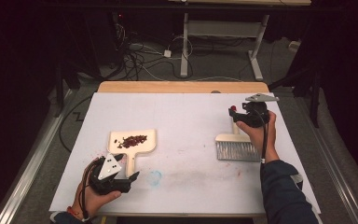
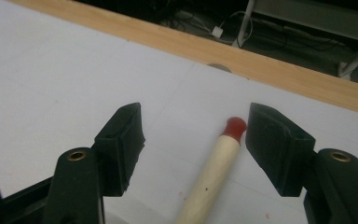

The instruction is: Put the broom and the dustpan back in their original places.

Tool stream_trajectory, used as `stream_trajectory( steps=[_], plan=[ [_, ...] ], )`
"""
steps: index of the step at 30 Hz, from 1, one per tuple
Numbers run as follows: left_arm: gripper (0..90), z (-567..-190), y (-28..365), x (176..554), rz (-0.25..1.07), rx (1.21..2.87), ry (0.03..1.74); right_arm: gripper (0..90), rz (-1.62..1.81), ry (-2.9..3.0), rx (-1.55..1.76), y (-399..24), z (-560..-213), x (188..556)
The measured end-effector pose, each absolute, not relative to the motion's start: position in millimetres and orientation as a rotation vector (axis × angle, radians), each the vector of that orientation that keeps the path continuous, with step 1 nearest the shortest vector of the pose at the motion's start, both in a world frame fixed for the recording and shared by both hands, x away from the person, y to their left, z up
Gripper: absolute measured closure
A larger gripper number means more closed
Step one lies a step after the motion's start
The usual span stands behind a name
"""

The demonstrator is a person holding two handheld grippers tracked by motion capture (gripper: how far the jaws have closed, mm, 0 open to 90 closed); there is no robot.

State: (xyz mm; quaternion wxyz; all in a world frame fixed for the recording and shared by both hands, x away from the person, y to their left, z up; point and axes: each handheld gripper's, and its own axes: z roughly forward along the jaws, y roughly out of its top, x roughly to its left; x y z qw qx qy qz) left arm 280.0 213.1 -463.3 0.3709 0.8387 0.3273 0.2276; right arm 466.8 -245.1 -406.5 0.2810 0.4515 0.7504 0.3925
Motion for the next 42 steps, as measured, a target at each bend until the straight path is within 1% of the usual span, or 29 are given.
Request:
stream_trajectory(
  steps=[3,5,8,13,14,17,27,33,42],
  plan=[
    [18.5,-463,212,279,0.587,2.146,0.837,35.5,1.096,1.973,1.186,-245,-407,457],
    [18.9,-462,213,279,0.589,2.157,0.841,32.2,1.128,1.963,1.172,-244,-405,451],
    [18.9,-461,213,278,0.598,2.151,0.842,28.2,1.077,1.911,1.17,-242,-401,445],
    [18.7,-461,212,277,0.609,2.154,0.838,23.0,1.127,1.914,1.145,-240,-395,435],
    [18.7,-461,212,277,0.61,2.158,0.833,24.4,1.129,1.905,1.126,-239,-395,432],
    [18.5,-461,211,276,0.611,2.165,0.827,23.7,1.119,1.894,1.073,-237,-395,426],
    [18.5,-462,211,276,0.604,2.169,0.821,23.1,1.218,1.917,1.071,-241,-386,412],
    [18.5,-461,211,275,0.621,2.172,0.803,22.9,1.187,1.924,1.023,-238,-380,401],
    [18.5,-462,210,274,0.607,2.18,0.808,23.0,1.152,1.927,0.956,-236,-377,385]
  ],
)
